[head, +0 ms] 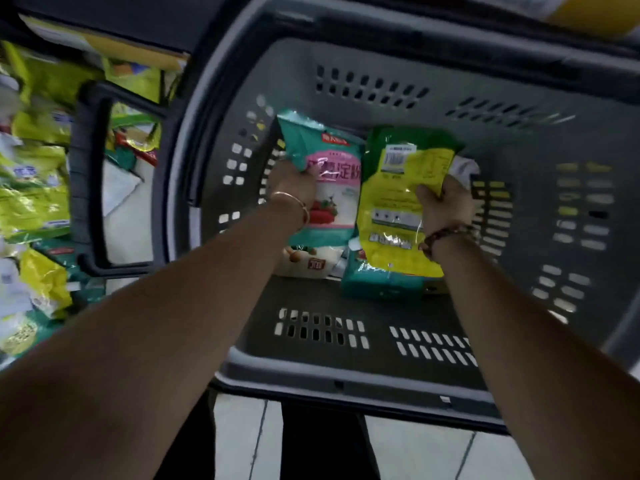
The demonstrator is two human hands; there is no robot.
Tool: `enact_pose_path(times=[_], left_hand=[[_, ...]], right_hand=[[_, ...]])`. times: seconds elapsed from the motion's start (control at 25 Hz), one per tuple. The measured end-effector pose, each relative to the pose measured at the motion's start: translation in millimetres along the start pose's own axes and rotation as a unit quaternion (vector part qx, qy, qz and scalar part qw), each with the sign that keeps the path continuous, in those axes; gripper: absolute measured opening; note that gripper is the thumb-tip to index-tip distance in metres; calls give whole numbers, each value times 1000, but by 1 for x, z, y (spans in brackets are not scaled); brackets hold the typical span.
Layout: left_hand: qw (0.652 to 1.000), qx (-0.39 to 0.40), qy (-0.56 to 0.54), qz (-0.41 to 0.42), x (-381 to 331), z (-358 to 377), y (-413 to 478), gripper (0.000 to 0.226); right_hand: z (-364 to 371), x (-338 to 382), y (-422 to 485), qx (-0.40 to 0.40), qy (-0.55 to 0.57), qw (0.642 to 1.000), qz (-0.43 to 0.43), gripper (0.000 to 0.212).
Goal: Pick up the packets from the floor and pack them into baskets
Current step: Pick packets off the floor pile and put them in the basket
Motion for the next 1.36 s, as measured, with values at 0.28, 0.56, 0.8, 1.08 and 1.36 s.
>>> enact_pose_path(times=[0.28, 0.56, 0.8, 1.08, 1.36], left_hand=[[999, -4, 52, 18, 9, 7, 20, 27], [853, 15, 340, 396, -23, 17, -50, 88], [729, 140, 571, 352, 9, 66, -7, 122], [719, 155, 604, 306, 12, 74, 11, 125], [853, 136, 417, 283, -14, 27, -36, 81]], right_hand=[[9, -22, 18, -17, -5, 999, 49, 43], [2, 21, -23, 30, -201, 960, -194, 67], [64, -8, -34, 169, -322, 912, -189, 75], [77, -10, -30, 180, -362, 900, -163, 75], [34, 24, -45, 171, -304, 925, -152, 70]])
Point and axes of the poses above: each hand's wrist, its own y-axis towards the middle knuckle, its own z-axis out of the palm, x = y × z, the point moved 7 cm from there along y, towards the middle knuckle, and after that the axes turned 5 degrees about -x, right-handed, at the moved point
